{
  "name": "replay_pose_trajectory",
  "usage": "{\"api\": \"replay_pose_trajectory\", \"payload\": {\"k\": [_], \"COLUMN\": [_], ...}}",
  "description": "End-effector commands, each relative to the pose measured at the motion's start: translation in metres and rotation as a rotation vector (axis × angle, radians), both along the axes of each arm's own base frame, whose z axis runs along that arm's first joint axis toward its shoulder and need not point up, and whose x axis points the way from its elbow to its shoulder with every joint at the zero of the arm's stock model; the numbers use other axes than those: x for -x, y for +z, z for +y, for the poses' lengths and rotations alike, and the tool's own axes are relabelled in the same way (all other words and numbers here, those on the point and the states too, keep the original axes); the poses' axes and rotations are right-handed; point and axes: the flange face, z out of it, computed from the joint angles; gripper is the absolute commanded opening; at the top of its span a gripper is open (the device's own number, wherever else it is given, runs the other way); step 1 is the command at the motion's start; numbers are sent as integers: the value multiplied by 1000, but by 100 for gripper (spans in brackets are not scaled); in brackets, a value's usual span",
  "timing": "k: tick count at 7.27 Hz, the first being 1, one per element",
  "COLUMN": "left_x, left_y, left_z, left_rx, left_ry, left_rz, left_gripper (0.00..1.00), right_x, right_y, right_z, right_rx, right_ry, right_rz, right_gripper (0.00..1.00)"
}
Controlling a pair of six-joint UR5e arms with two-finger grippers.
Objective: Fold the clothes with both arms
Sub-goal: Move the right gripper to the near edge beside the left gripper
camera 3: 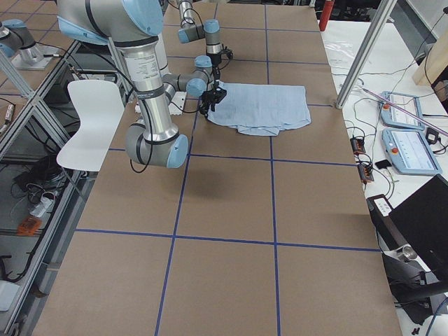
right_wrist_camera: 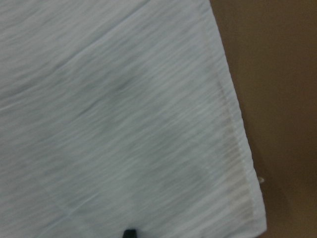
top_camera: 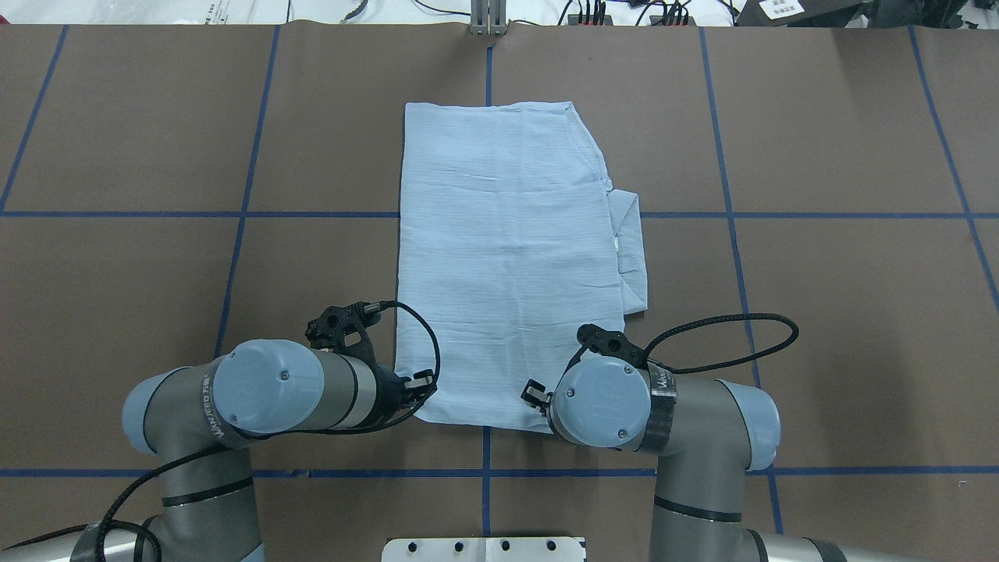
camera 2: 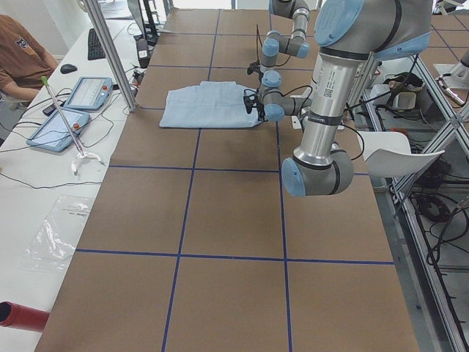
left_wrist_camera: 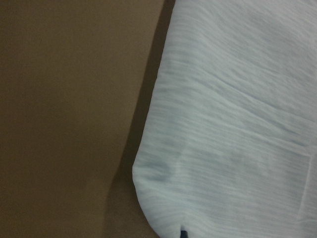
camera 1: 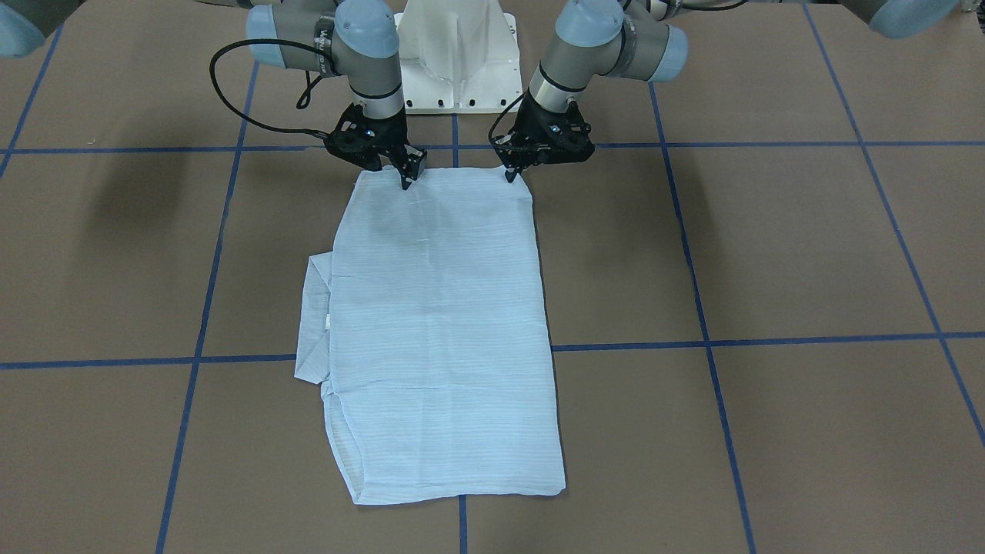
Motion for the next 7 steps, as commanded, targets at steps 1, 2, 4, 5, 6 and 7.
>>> {"api": "replay_pose_trajectory", "payload": {"k": [1,2,4,5,6,7], "left_x": [0,-1,-1,3,10,17], "left_y": [2,2,1,-2,-13,-21], "left_z": [-2,-1,-1,-3,-1,4], "left_rx": [1,0,-1,-2,-7,5], "left_ry": [-3,-1,-1,-4,0,30], "left_rz": [-4,-4,-2,5,29,50], "left_gripper": [0,0,0,0,0,0], "right_x": [-3,-3,-3,-7,-14,-25], "right_y": [-5,-5,-7,-11,-20,-30], "right_z": [-1,-1,-3,-6,-6,-4], "right_rx": [-2,-1,32,30,26,22], "right_ry": [5,6,45,50,49,44], "right_rz": [-12,-12,-23,-36,-59,-87], "right_gripper": [0,0,0,0,0,0]}}
